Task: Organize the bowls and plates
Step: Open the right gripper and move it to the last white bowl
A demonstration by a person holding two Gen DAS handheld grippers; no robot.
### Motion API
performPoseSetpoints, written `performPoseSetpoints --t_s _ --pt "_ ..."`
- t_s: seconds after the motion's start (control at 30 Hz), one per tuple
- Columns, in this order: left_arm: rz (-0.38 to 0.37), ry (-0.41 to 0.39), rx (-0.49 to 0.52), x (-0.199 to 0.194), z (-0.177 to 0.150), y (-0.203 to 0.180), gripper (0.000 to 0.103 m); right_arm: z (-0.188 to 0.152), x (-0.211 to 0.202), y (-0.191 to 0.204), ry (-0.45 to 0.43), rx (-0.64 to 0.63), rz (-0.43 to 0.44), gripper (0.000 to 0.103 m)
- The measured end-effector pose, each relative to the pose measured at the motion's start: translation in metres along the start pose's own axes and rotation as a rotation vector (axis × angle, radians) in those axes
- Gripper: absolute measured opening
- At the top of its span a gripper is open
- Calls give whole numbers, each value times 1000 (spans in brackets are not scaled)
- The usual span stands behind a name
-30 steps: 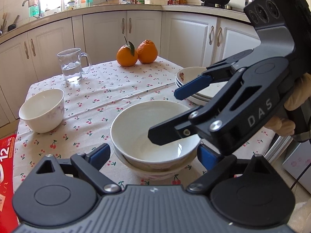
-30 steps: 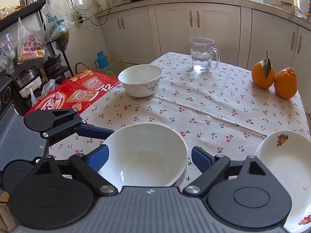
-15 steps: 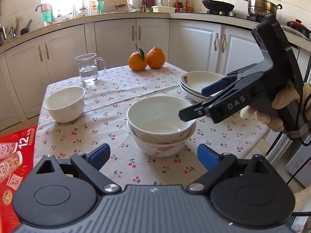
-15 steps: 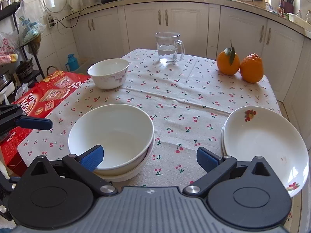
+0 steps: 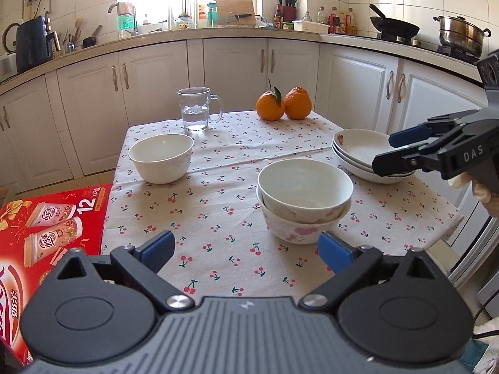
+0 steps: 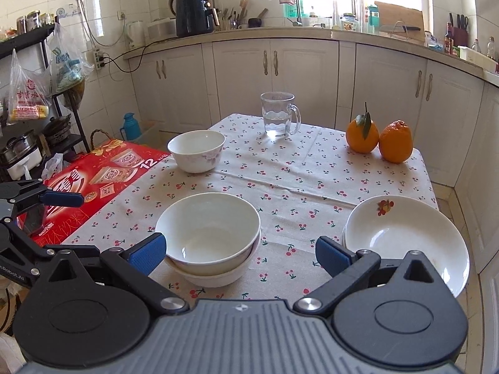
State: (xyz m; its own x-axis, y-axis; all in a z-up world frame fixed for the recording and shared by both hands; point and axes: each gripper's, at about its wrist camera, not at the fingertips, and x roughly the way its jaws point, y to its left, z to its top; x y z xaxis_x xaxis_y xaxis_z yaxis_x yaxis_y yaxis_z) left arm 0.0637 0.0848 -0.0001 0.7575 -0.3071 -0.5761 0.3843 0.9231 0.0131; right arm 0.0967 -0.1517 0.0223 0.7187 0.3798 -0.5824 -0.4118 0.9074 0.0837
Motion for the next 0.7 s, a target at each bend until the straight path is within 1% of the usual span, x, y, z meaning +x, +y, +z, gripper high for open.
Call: performPoseSetpoints --t_s 0.1,0.23,0.33,0.43,0.6,0.7 --pt "20 8 -8 2 1 -3 98 3 -1 -1 -13 -7 30 103" --pt "35 5 0 3 5 -6 98 10 2 2 -11 -47 52 103" --pt "42 2 4 6 8 -4 98 18 8 4 -1 -59 87 103" --pt "43 3 12 14 11 1 98 27 16 9 10 -90 93 103" --pt "65 2 33 34 19 13 98 46 40 21 57 -164 70 103" --pt "81 -8 34 47 26 24 98 58 58 24 83 -191 83 103"
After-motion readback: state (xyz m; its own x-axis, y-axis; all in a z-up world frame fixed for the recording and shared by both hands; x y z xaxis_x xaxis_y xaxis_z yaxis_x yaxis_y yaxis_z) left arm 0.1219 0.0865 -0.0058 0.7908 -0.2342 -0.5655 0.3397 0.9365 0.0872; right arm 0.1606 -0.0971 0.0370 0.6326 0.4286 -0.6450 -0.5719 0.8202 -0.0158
